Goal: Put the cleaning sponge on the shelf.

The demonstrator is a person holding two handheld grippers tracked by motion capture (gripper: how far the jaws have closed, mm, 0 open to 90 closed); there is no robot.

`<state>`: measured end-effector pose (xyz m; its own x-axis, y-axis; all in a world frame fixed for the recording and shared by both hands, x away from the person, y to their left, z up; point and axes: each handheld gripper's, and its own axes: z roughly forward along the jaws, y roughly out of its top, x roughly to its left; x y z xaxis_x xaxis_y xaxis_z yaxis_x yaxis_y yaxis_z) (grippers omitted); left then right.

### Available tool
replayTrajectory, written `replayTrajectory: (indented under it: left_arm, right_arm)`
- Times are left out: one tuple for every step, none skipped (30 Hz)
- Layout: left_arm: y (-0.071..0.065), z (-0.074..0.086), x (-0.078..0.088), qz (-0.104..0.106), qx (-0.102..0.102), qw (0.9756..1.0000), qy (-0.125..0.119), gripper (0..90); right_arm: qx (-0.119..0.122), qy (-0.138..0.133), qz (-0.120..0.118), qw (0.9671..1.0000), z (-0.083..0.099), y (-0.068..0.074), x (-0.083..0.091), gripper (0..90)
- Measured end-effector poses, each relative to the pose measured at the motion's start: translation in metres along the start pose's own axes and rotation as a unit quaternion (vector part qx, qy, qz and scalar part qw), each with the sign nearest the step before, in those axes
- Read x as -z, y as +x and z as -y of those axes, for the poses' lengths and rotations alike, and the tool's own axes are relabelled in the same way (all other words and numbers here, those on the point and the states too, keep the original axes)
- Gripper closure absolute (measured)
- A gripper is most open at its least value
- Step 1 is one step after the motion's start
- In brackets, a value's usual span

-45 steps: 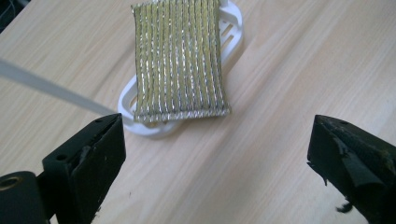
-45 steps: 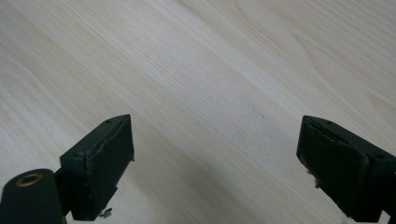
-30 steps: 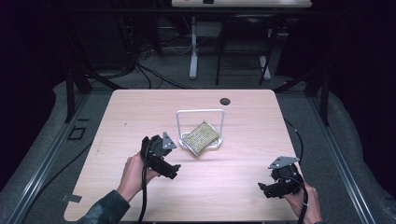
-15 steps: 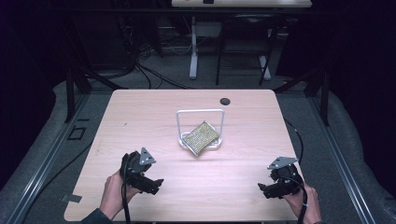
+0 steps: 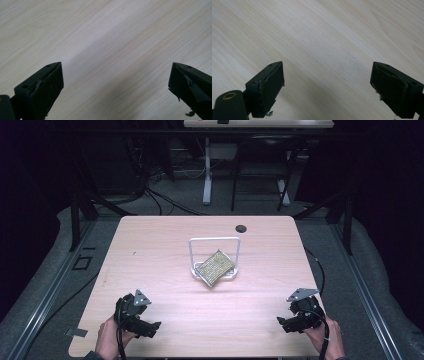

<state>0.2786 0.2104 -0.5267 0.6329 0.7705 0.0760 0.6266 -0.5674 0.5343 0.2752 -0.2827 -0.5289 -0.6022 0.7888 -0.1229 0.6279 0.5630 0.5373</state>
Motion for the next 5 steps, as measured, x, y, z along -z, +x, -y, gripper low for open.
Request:
replayTrajectory:
  left_arm:
    - [-0.0004, -0.0002, -0.0008, 0.0, -0.001, 1.0, -0.002, 0.0]
    - [-0.0012, -0.0005, -0.002, 0.002, -0.002, 1.0, 0.0, 0.0]
    - [-0.0028, -0.001, -0.0041, 0.002, -0.008, 0.9999, 0.005, 0.0]
    - [-0.0028, -0.001, -0.0041, 0.002, -0.008, 0.9999, 0.005, 0.0]
    - [-0.0034, -0.0012, -0.005, 0.006, -0.011, 0.9999, 0.009, 0.0]
  right_arm:
    - [0.001, 0.005, -0.002, 1.0, 0.0003, 0.0009, -0.001, 11.1]
    - [0.001, 0.006, -0.003, 1.0, 0.0004, 0.0011, -0.0013, 11.1]
    - [0.002, 0.006, -0.003, 1.0, 0.0005, 0.0009, -0.0015, 11.1]
    - [0.002, 0.006, -0.003, 1.0, 0.0005, 0.0009, -0.0015, 11.1]
    - [0.002, 0.005, -0.001, 1.0, 0.0007, 0.0001, -0.0018, 11.1]
